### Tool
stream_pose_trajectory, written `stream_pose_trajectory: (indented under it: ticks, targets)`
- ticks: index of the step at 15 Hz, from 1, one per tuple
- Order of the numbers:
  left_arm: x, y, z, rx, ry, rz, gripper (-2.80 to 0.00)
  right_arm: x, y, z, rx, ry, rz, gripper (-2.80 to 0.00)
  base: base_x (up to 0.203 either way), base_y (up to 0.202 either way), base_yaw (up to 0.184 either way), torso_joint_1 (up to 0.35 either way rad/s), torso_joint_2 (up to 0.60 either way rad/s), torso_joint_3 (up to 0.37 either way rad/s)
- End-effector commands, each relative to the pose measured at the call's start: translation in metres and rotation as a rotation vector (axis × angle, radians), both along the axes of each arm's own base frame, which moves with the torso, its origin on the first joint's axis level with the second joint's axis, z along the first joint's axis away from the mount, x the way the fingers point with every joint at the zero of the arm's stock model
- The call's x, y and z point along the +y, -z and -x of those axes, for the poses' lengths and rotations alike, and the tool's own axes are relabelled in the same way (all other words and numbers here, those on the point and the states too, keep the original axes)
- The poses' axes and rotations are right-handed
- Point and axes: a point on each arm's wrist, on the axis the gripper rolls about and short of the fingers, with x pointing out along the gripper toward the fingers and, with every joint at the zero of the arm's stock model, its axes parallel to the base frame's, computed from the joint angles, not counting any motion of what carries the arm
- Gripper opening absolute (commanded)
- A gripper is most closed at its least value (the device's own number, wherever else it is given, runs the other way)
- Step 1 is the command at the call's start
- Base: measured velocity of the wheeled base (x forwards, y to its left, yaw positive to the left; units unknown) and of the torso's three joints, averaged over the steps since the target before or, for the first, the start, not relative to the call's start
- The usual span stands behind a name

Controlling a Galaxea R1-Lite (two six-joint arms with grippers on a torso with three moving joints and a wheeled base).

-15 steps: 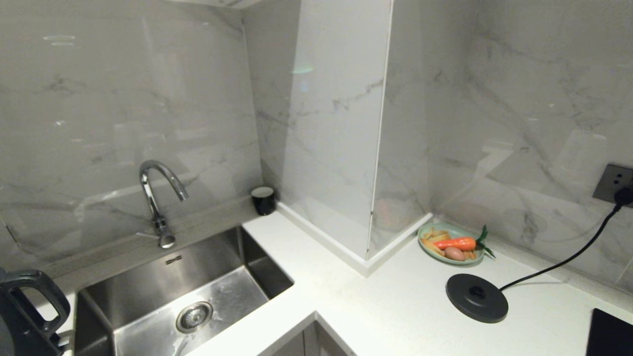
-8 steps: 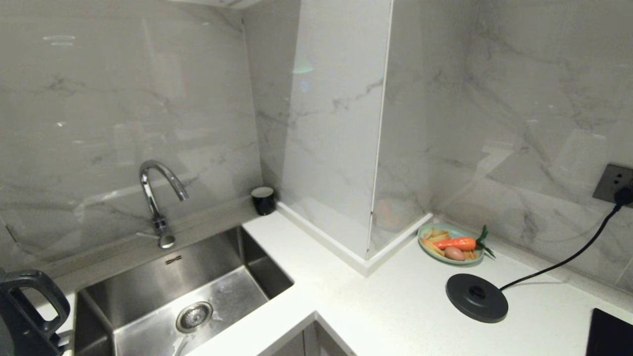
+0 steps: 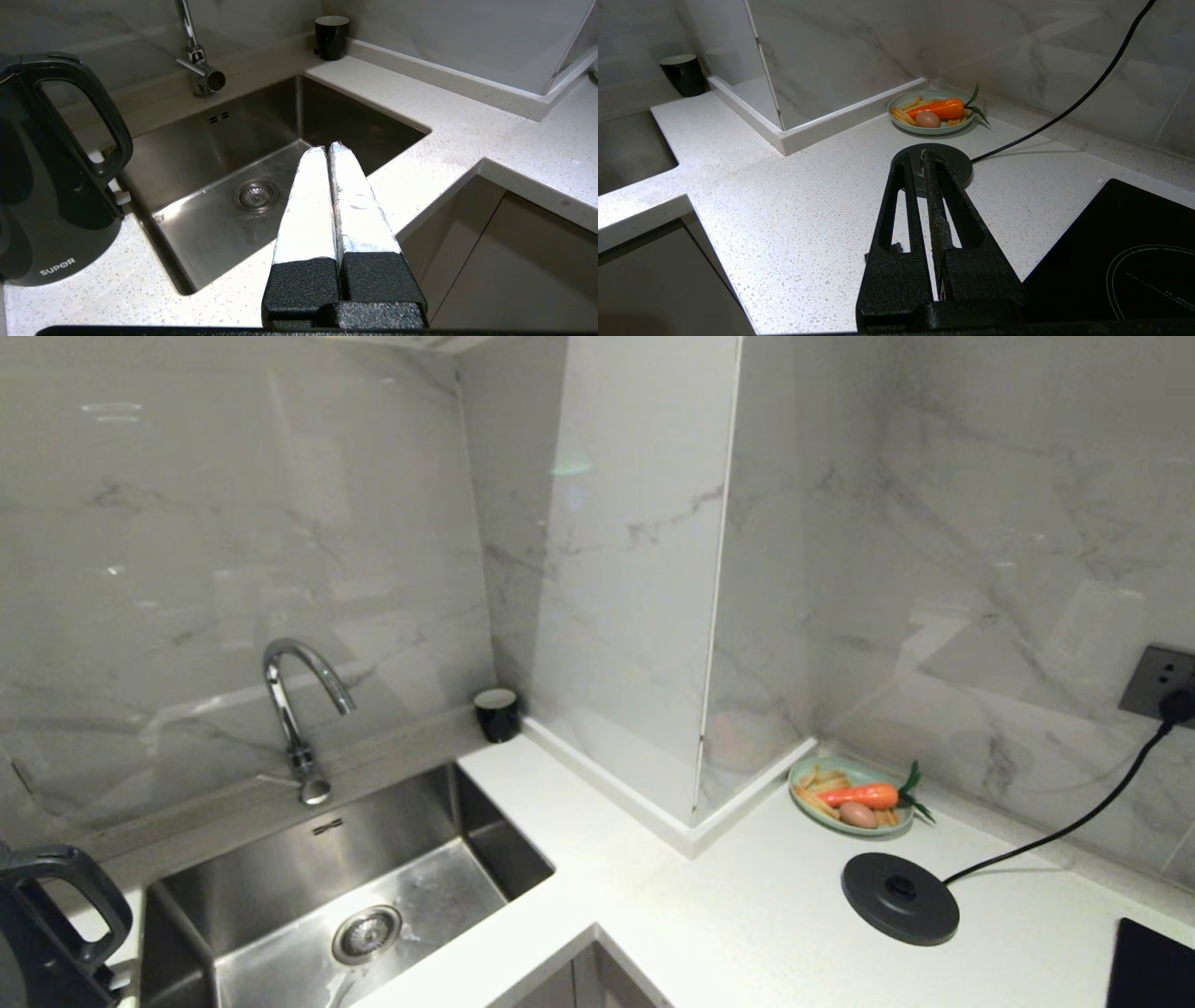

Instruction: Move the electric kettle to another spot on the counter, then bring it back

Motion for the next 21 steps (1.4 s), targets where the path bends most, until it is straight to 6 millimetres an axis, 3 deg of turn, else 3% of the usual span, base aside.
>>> stream_pose_trajectory:
  ticks: [1,21]
  targets:
    - [0.0000,0.0001,-0.0001,0.003,0.000,0.000,-2.80,0.0000,0.0000,0.0000,0.000,0.000,0.000,-2.80,0.000,0.000,0.000,0.000,0.00,0.000]
    - [0.0000,0.0002,-0.0002,0.006,0.002,-0.002,-2.80,0.0000,0.0000,0.0000,0.000,0.000,-0.001,-2.80,0.000,0.000,0.000,0.000,0.00,0.000]
